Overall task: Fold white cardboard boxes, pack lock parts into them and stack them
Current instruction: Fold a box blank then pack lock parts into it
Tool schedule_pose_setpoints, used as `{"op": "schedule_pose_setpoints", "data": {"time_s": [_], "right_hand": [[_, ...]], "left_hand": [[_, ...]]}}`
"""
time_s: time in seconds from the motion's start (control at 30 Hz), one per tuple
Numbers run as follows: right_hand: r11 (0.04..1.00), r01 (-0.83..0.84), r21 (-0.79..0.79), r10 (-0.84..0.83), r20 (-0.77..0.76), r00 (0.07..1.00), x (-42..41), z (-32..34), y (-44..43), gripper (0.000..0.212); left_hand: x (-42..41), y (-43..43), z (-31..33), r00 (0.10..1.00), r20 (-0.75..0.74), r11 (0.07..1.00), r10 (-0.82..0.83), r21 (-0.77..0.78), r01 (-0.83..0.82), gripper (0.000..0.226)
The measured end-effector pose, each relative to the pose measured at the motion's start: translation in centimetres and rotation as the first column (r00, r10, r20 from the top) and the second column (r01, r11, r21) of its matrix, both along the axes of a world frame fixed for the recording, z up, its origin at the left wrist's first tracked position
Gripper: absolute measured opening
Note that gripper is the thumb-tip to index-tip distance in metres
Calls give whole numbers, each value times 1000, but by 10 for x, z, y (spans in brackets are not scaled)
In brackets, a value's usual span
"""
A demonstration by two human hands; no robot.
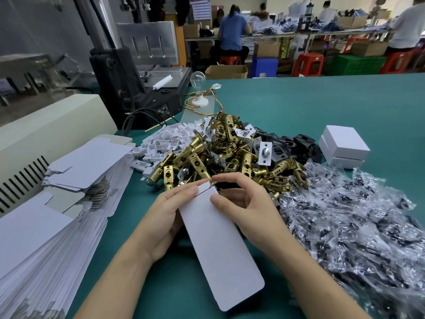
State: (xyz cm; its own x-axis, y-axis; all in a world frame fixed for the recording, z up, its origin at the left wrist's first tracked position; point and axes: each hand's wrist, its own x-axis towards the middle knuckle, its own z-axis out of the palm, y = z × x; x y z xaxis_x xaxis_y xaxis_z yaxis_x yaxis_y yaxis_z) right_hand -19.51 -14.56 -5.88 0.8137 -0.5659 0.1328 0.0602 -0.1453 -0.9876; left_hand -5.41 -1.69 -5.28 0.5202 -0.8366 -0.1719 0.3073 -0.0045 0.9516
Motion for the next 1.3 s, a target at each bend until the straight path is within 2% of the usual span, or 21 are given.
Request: {"op": "schedule_pose_setpoints", "data": {"time_s": [0.17,0.4,0.53,0.67,0.73,0.93,1.03,1.1,1.17,1.23,1.3], "right_hand": [[1000,-4,-8,4,1,1000,0,-1,1,31],[999,36,-14,-36,9,999,-1,-1,-1,31],[999,33,0,-33,15,999,-2,-1,-2,26],[996,83,38,-84,35,996,-2,1,-2,22],[993,109,47,-110,26,994,-2,3,-3,17],[991,107,82,-106,-16,994,-3,3,-2,10],[990,84,115,-81,-26,996,-2,5,-1,8],[995,61,76,-59,-20,998,-1,4,-1,18],[999,22,-37,-21,26,999,-2,6,0,42],[948,24,-318,0,75,997,-3,9,3,59],[841,39,-540,40,134,990,-3,10,4,54]], "left_hand": [[-1,-1,-2,999,33,1000,13,-2,-13,33],[0,-1,-9,958,287,1000,-6,-5,8,34],[-2,-3,-11,940,339,999,-40,-7,45,34],[-2,-5,-12,909,415,999,44,-14,-42,30],[-2,-5,-13,898,429,995,97,-28,-95,27],[-2,-4,-13,913,403,998,57,-5,-60,22],[-1,-3,-12,945,322,997,65,9,-71,29],[-1,-2,-8,966,245,996,80,24,-88,32],[1,0,-5,977,169,990,128,41,-136,38],[6,3,-2,966,161,975,204,60,-216,40],[10,3,-1,959,193,970,208,89,-228,38]]}}
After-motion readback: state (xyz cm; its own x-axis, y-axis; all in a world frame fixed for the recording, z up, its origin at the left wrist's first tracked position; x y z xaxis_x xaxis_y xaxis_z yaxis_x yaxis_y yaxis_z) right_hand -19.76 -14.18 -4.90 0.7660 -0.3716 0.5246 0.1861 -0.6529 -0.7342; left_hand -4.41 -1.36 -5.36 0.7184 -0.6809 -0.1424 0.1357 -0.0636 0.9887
